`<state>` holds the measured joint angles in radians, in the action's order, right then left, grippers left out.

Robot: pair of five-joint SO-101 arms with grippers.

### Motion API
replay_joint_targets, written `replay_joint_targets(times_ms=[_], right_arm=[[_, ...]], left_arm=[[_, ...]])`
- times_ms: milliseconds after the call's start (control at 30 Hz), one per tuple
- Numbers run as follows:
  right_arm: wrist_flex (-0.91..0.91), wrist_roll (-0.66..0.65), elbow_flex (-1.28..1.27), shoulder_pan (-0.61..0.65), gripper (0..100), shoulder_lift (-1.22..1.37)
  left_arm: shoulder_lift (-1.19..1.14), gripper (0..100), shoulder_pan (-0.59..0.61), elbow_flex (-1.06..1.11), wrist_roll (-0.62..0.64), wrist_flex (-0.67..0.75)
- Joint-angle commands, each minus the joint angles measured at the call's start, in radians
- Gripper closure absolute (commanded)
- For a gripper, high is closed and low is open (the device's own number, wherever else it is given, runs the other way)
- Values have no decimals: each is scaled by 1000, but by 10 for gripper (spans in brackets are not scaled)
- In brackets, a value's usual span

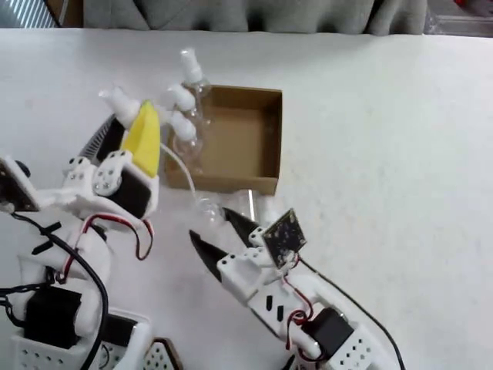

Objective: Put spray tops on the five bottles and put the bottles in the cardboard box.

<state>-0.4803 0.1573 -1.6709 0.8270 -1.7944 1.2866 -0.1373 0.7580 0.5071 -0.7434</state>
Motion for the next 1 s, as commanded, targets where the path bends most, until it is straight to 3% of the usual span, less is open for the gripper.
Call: replay_joint_targets(times_ms=[0,200,567,967], right_arm=[[50,0,-20,-27,983,-8],[50,0,-20,-28,983,-8],[48,0,-20,-28,983,-8],[48,0,-20,-28,983,-8]], left_arm=[[13,977,-54,-66,11,-23],[12,977,-56,-66,-28,-18],[-18,977,-58,-54,-68,193],[-111,977,-61,-49,-66,193]])
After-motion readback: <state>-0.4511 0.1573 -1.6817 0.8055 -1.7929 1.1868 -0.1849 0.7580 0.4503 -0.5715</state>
